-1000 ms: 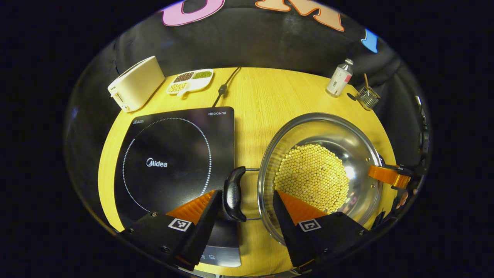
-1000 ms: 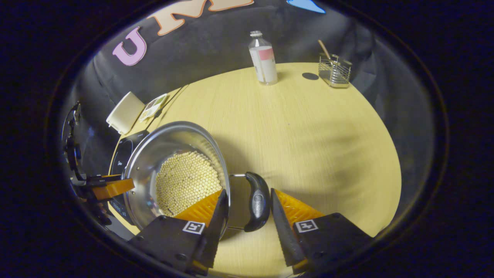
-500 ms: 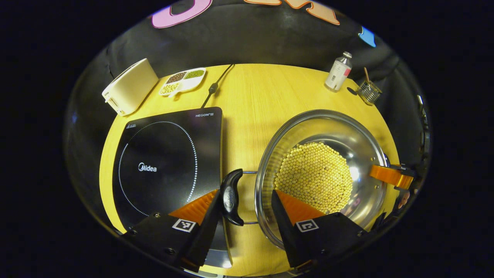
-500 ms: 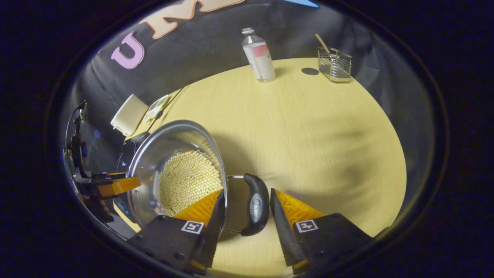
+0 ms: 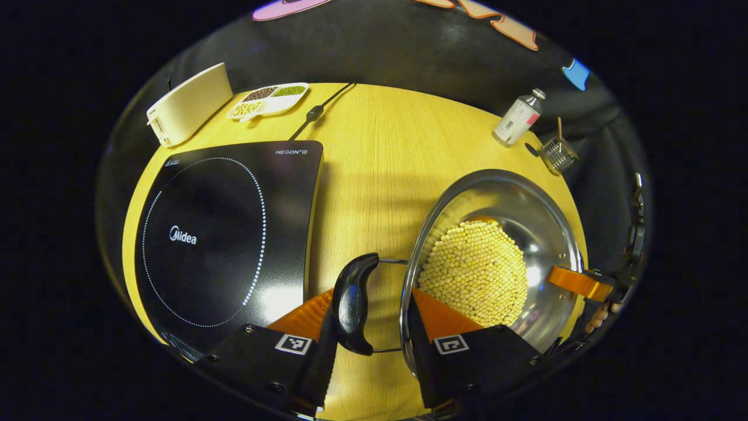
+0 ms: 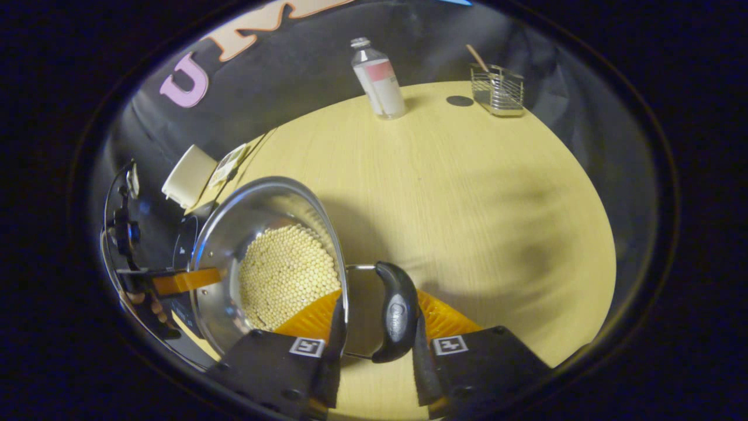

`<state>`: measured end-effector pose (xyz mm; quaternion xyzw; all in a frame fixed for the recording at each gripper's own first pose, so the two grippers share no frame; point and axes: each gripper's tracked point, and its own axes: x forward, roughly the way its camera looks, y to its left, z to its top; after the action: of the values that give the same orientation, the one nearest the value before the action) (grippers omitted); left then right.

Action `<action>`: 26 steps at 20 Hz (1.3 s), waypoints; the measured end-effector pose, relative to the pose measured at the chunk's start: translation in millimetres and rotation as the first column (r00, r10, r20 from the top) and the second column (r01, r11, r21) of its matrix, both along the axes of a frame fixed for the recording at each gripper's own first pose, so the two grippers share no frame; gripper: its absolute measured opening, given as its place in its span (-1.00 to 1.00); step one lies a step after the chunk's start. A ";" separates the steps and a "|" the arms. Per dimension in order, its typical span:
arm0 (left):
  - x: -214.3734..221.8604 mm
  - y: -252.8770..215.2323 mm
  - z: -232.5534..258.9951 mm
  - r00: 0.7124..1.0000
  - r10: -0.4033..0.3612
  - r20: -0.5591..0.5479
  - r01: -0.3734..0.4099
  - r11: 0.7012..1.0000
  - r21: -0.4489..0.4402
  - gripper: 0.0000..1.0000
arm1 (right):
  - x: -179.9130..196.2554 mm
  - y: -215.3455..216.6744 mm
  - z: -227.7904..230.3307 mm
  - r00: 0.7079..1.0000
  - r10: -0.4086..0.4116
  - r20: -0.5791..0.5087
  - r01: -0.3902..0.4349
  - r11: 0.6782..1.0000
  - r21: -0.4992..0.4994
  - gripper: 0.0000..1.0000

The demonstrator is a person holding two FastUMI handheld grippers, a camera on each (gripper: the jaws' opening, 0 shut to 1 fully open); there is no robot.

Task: First push the handle of the pot to place it horizontally, then grasp the pot with both hands and set it on the induction cooktop.

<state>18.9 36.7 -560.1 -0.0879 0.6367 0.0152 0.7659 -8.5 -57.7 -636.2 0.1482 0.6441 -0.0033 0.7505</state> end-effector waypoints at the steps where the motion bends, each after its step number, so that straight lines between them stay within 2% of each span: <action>1: -2.3 -1.8 0.6 1.000 0.006 -0.011 -0.006 1.000 -0.008 0.19 | -2.6 1.2 1.1 1.000 0.005 -0.002 -0.005 1.000 0.001 -0.13; 2: -5.7 -1.8 3.3 1.000 0.001 -0.021 -0.001 1.000 -0.013 0.11 | -4.2 0.1 6.4 1.000 0.012 -0.004 -0.012 1.000 0.006 -0.22; 5: -11.1 -0.8 16.1 1.000 -0.001 -0.020 0.000 1.000 -0.025 0.04 | -9.0 4.2 15.7 1.000 -0.007 -0.010 0.007 1.000 0.028 -0.22; 9: -11.7 15.0 39.8 1.000 0.002 0.005 -0.002 1.000 -0.003 0.08 | -6.4 22.1 33.0 1.000 -0.013 0.006 0.013 0.998 0.058 -0.22; 12: -9.1 35.7 59.5 1.000 -0.002 0.022 0.001 1.000 0.024 0.03 | -2.0 44.6 44.7 1.000 -0.019 0.021 0.017 0.996 0.084 -0.23; 13: -6.8 43.8 65.1 0.999 -0.005 0.032 0.004 0.999 0.032 0.08 | -0.4 52.9 47.8 0.999 -0.023 0.028 0.020 0.996 0.092 -0.09; 16: -7.1 67.0 75.3 0.999 -0.004 0.041 0.002 0.999 0.044 0.04 | 4.6 77.7 54.3 0.999 -0.024 0.035 0.020 0.994 0.105 -0.09; 17: -7.9 74.9 78.3 0.999 -0.003 0.042 0.002 0.999 0.045 0.08 | 5.0 85.8 56.3 0.999 -0.024 0.036 0.020 0.994 0.105 -0.09; 18: -8.5 82.6 81.0 0.999 -0.004 0.046 0.002 0.999 0.043 0.08 | 6.0 93.9 58.6 0.999 -0.026 0.039 0.022 0.994 0.103 -0.16; 19: -7.8 91.5 83.3 0.999 -0.006 0.049 0.005 0.999 0.039 0.08 | 6.4 102.9 61.0 0.999 -0.026 0.041 0.022 0.995 0.098 -0.09; 26: -2.2 163.0 86.5 0.998 -0.022 0.061 0.022 1.000 -0.004 0.03 | 12.1 176.7 73.1 0.998 -0.045 0.037 0.044 0.998 0.047 -0.09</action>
<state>16.7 199.7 -473.6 -0.0831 0.6141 0.0024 0.7849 3.5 118.9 -563.1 0.1800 0.6260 -0.0022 0.7588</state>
